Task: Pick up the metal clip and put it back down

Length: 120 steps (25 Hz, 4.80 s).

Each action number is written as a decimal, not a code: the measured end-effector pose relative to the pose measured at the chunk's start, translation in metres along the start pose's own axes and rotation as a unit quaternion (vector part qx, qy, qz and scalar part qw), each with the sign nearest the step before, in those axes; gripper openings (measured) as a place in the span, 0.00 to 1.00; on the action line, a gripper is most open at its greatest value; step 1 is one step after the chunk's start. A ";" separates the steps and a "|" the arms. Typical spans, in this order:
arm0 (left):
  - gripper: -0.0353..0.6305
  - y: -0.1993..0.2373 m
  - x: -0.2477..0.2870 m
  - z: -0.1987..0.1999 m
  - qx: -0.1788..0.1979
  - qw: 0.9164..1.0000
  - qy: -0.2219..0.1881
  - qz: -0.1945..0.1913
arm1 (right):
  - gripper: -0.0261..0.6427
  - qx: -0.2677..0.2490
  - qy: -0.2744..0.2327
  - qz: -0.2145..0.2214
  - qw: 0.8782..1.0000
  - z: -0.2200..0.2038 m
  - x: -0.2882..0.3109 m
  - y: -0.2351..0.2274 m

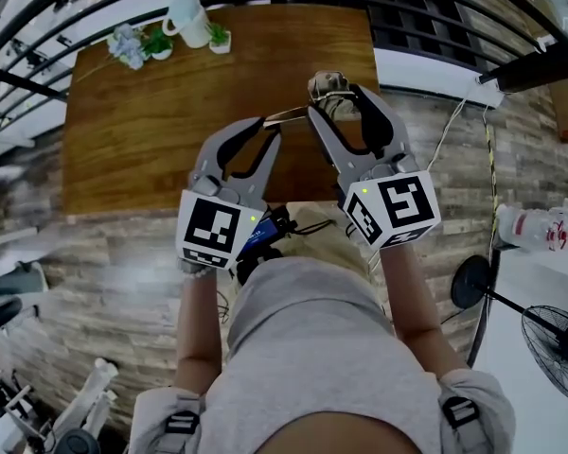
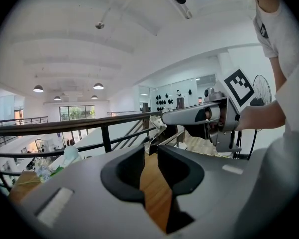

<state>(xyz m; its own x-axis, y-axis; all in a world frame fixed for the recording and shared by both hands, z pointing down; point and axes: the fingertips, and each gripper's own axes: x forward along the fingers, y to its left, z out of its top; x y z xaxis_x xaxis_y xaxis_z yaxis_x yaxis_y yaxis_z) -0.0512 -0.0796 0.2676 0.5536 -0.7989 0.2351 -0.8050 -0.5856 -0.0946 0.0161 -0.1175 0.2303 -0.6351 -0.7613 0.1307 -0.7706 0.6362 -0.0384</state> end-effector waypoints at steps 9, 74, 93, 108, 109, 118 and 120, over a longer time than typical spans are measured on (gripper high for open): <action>0.19 0.004 0.005 -0.002 -0.003 1.000 0.003 0.001 | 0.43 -0.008 0.006 0.008 1.000 -0.001 0.007 -0.003; 0.20 0.072 0.141 -0.195 -0.145 0.964 0.221 0.010 | 0.43 0.086 0.253 0.043 0.963 -0.207 0.158 -0.079; 0.20 0.071 0.137 -0.228 -0.151 0.952 0.267 0.018 | 0.43 0.123 0.285 -0.001 0.951 -0.238 0.175 -0.087; 0.20 0.076 0.119 -0.216 -0.182 0.954 0.232 0.050 | 0.45 0.091 0.277 -0.017 0.956 -0.244 0.176 -0.089; 0.20 0.077 0.118 -0.213 -0.184 0.955 0.225 0.054 | 0.47 0.088 0.272 -0.011 0.958 -0.242 0.175 -0.088; 0.07 0.087 0.106 -0.175 -0.185 0.968 0.150 0.079 | 0.09 0.060 0.238 -0.045 0.968 -0.221 0.150 -0.105; 0.07 0.085 0.103 -0.165 -0.177 0.972 0.138 0.075 | 0.04 0.059 0.226 -0.058 0.971 -0.214 0.139 -0.110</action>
<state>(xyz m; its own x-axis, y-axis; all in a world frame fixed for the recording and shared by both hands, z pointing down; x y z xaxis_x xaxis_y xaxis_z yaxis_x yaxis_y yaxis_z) -0.0976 -0.1886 0.4430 0.3860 -0.7753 0.5000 -0.9219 -0.3431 0.1798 0.0239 -0.2665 0.4648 -0.4759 -0.6771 0.5612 -0.8529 0.5112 -0.1064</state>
